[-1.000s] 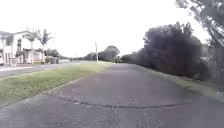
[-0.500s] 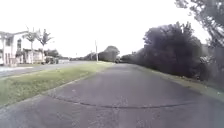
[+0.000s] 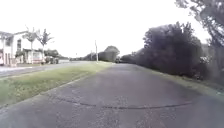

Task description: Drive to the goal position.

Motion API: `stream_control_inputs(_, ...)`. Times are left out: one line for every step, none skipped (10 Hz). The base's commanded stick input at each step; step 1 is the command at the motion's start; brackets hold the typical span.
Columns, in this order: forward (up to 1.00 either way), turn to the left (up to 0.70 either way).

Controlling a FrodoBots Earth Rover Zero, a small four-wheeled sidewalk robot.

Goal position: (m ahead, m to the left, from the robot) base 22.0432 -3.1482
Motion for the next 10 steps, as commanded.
stream_control_inputs(0.06,0.00)
stream_control_inputs(0.06,0.00)
stream_control_inputs(0.05,0.00)
stream_control_inputs(0.06,0.00)
stream_control_inputs(0.06,0.00)
stream_control_inputs(0.05,0.00)
stream_control_inputs(0.06,0.00)
stream_control_inputs(0.06,0.00)
stream_control_inputs(0.05,0.00)
stream_control_inputs(0.05,0.00)
